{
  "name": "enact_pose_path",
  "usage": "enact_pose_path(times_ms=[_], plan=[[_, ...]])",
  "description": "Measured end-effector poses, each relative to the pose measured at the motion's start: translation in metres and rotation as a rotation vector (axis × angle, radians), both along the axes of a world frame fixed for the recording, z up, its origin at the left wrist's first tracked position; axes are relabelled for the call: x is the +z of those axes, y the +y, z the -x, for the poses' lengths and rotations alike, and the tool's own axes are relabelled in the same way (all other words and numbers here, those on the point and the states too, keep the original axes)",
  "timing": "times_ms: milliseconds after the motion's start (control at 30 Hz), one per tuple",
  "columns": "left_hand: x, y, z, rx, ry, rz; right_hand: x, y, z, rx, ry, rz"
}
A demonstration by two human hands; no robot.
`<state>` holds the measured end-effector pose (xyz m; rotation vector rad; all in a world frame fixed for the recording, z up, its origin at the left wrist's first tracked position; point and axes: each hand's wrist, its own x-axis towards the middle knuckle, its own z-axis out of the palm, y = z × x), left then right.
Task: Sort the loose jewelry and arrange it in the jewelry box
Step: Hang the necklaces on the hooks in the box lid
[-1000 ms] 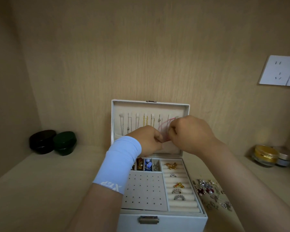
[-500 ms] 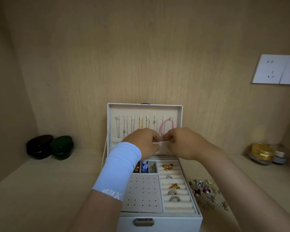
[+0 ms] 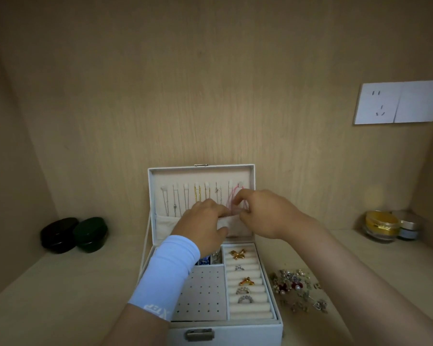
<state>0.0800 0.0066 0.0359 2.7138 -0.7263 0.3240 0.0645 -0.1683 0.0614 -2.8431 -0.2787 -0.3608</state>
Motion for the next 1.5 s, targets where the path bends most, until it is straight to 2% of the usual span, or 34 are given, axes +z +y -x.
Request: enact_pose_path(times_ms=[100,233,400,500,633,767,867,1067,1167,1267,1400,1500], plan=[[-0.002,0.006,0.006,-0.023,0.048,0.078,-0.004,-0.001,0.004,-0.018,-0.045,0.019],[-0.004,0.018,0.020,-0.012,0.076,0.102,-0.014,0.004,0.012,-0.020,0.103,0.049],[-0.011,0.051,0.042,0.054,0.046,0.081,-0.017,0.008,0.034,0.005,-0.028,-0.039],[-0.015,0.067,0.059,0.073,0.101,0.057,-0.027,0.020,0.054,0.085,0.120,-0.106],[-0.023,0.068,0.075,0.072,0.211,-0.037,-0.040,0.032,0.075,0.141,0.324,-0.066],[-0.034,0.059,0.082,0.107,0.329,-0.161,-0.053,0.026,0.085,0.155,0.415,-0.055],[-0.041,0.057,0.084,0.132,0.324,-0.234,-0.064,0.023,0.088,0.175,0.391,-0.100],[-0.047,0.060,0.087,0.134,0.317,-0.167,-0.066,0.021,0.088,0.187,0.372,-0.110],[-0.044,0.061,0.089,0.132,0.340,-0.110,-0.060,0.016,0.089,0.208,0.383,-0.235],[-0.036,0.055,0.089,0.135,0.315,-0.079,-0.048,-0.001,0.090,0.204,0.316,-0.357],[-0.011,0.020,0.087,0.055,0.102,0.009,-0.038,-0.045,0.080,0.068,0.138,-0.304],[0.003,-0.023,0.081,-0.064,0.089,0.100,-0.036,-0.087,0.070,-0.071,0.115,-0.230]])
